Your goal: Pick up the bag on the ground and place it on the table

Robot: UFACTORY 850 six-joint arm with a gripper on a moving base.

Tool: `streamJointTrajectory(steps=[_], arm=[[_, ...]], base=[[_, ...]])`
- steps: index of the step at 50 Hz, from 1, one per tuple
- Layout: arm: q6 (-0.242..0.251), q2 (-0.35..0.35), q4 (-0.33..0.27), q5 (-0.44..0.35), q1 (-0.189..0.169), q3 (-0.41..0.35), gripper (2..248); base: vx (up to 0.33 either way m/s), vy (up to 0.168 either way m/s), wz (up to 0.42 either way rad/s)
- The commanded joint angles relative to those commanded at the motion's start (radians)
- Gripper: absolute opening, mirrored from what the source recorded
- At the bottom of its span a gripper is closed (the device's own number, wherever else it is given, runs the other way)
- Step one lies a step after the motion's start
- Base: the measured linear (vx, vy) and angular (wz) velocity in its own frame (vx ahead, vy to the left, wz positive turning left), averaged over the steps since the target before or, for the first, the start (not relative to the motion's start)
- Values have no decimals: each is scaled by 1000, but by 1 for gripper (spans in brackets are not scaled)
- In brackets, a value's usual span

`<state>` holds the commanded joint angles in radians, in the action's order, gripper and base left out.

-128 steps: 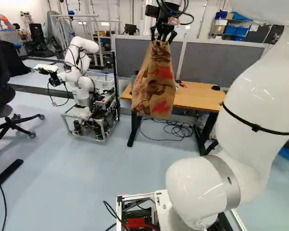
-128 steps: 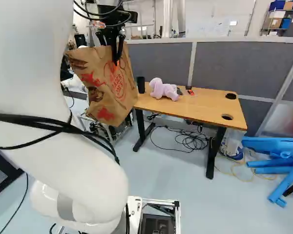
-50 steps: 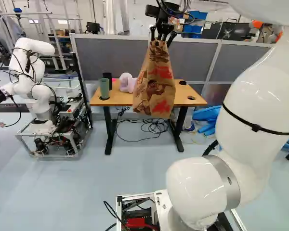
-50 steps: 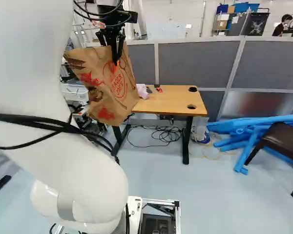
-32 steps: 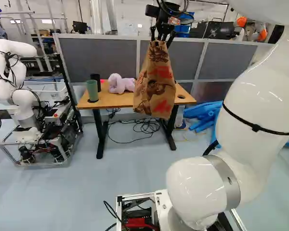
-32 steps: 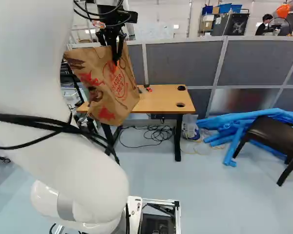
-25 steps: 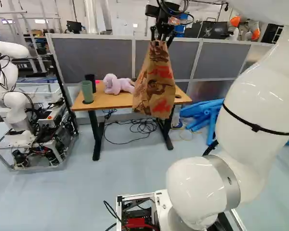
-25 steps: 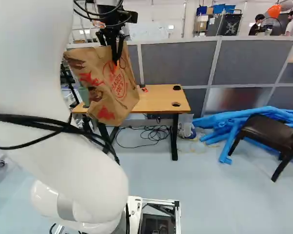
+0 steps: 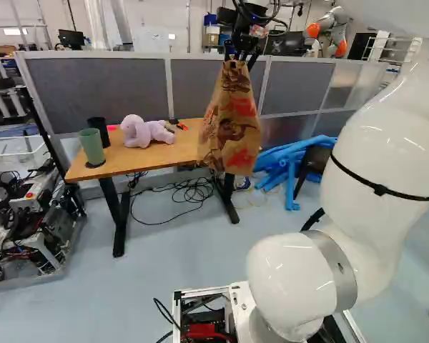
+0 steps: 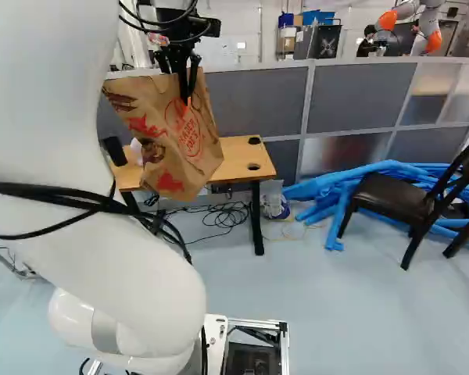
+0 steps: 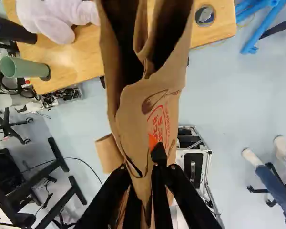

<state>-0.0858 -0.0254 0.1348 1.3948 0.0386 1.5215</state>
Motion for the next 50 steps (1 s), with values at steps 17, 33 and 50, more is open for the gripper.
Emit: streamJointTrajectory(steps=[17,33,50], arm=[[0,0,0,0,0,0,21],[0,0,0,0,0,0,21],[0,0,0,0,0,0,21]], base=[[85,-55,-38],[82,-49,-6],[90,-48,-4]])
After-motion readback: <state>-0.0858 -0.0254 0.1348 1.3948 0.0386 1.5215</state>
